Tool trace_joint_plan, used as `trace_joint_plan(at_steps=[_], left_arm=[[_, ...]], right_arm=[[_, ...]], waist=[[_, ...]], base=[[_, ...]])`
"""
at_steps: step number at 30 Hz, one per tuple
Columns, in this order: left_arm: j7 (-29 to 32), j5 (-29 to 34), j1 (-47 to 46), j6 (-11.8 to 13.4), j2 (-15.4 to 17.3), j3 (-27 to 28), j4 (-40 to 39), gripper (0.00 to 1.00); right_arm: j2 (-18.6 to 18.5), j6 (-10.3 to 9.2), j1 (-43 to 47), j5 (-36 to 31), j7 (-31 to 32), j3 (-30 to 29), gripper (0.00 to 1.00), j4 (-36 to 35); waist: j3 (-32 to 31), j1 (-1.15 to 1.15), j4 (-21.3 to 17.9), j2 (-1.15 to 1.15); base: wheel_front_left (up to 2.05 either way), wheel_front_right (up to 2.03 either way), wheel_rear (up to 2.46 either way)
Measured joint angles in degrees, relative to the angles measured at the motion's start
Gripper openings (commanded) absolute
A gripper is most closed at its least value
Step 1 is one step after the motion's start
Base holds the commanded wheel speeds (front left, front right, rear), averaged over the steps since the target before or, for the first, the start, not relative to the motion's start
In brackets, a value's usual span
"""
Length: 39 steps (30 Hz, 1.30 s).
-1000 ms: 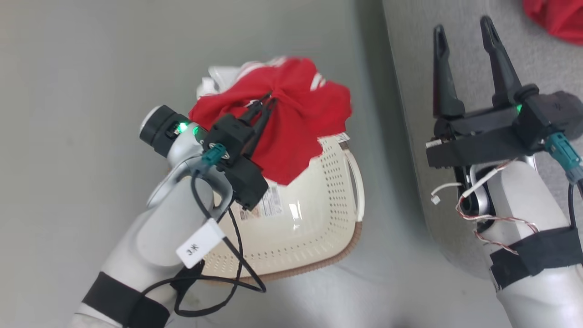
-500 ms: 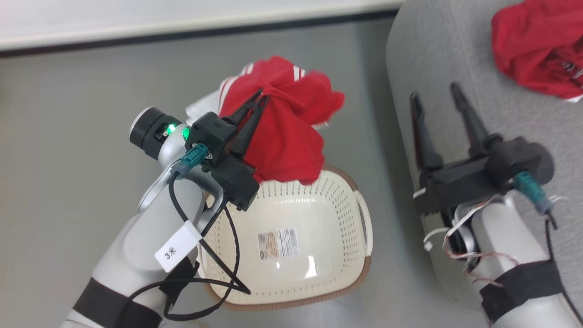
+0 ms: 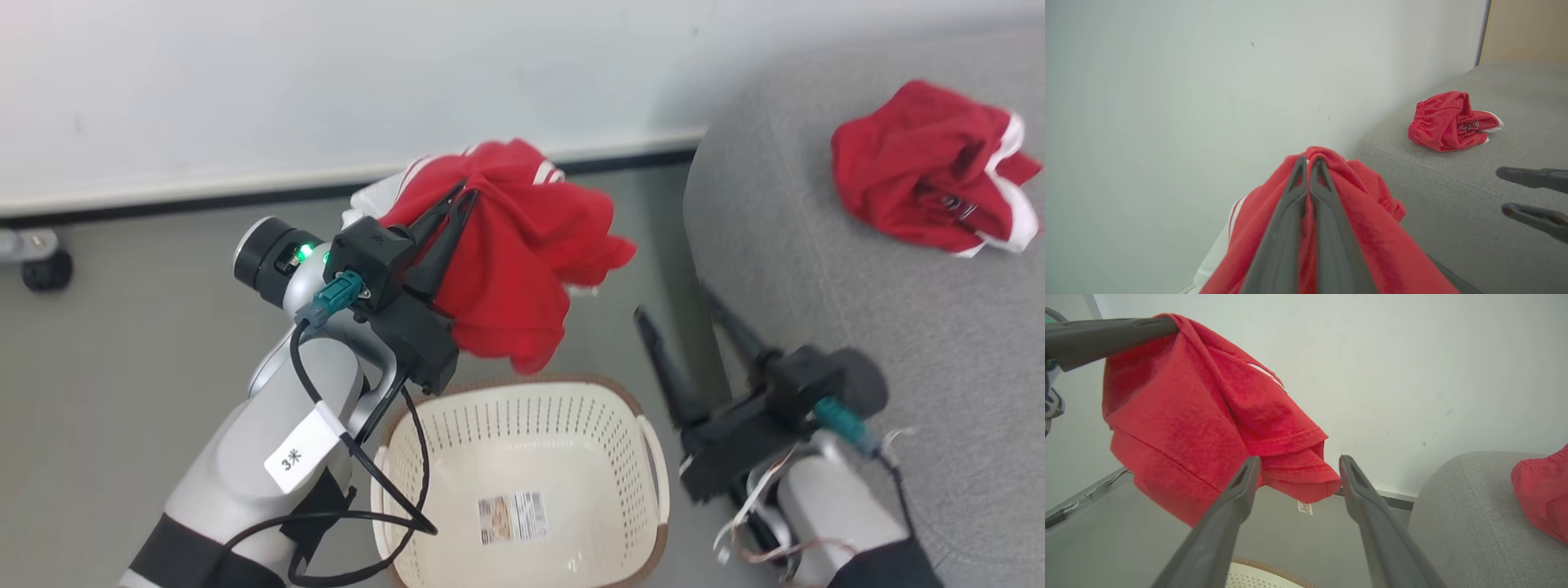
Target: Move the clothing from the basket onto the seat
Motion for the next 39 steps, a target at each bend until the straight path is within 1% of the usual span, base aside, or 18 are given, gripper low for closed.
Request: trace_joint_plan(at_steps=[4, 7, 12, 19, 25, 35, 37, 38, 39], left_arm=[[0.10, -1.23, 0.14, 0.00, -0.03, -0.23, 1.18, 0.00], [0.68, -2.42, 0.34, 0.00, -0.37, -0.70, 2.47, 0.00], [1.69, -3.20, 1.91, 0.00, -1.47, -1.45, 3.65, 0.00], [3.59, -3.58, 3.94, 0.00, -3.08, -3.13, 2.99, 0.00], [4.79, -5.04, 4.21, -0.01, -3.58, -4.03, 1.81, 0.00], [6.83, -5.68, 6.59, -0.01, -3.58, -4.86, -0.54, 0.00], [7.00, -6.02, 6.91, -0.01, -3.58, -4.92, -1.08, 0.00], [7.17, -6.10, 7.02, -0.01, -3.59, -4.94, -1.32, 0.00], [7.19, -6.11, 7.18, 0.00, -3.59, -4.94, -1.53, 0.00]], right_arm=[[0.59, 0.58, 1.76, -0.02, 0.00, 2.47, 1.00, 1.57], [1.00, 1.51, 2.76, -0.01, 0.00, 4.69, 1.00, 3.33], [1.75, 2.02, 4.22, 0.08, 0.01, 8.21, 1.00, 5.35], [2.22, 2.45, 5.24, 0.51, 0.00, 12.94, 1.00, 7.56], [2.46, 2.49, 4.24, 0.57, 0.01, 15.46, 1.00, 9.99], [2.66, 2.49, 0.30, 0.64, 0.01, 16.03, 1.00, 11.21], [2.68, 2.49, -0.08, 0.68, 0.01, 16.11, 0.35, 11.73], [2.67, 2.49, -0.31, 0.77, 0.01, 16.06, 0.00, 11.90], [2.67, 2.49, -0.63, 1.08, 0.01, 16.06, 0.00, 11.95]], waist=[[-3.05, 0.00, 0.03, 0.00], [-6.06, 0.00, 0.01, 0.00], [-9.86, 0.00, -0.03, 0.00], [-14.46, 0.00, 0.20, 0.00], [-16.32, 0.00, 1.12, 0.00], [-17.58, 0.01, 2.47, 0.00], [-17.64, 0.01, 2.51, 0.01], [-17.64, 0.01, 2.50, 0.01], [-17.65, 0.01, 2.49, 0.01]], base=[[0.00, 0.00, 0.00], [0.00, 0.00, 0.00], [0.00, 0.00, 0.00], [0.00, 0.00, 0.00], [0.00, 0.00, 0.00], [0.00, 0.00, 0.00], [0.00, 0.00, 0.00], [0.00, 0.00, 0.00], [0.00, 0.00, 0.00]])
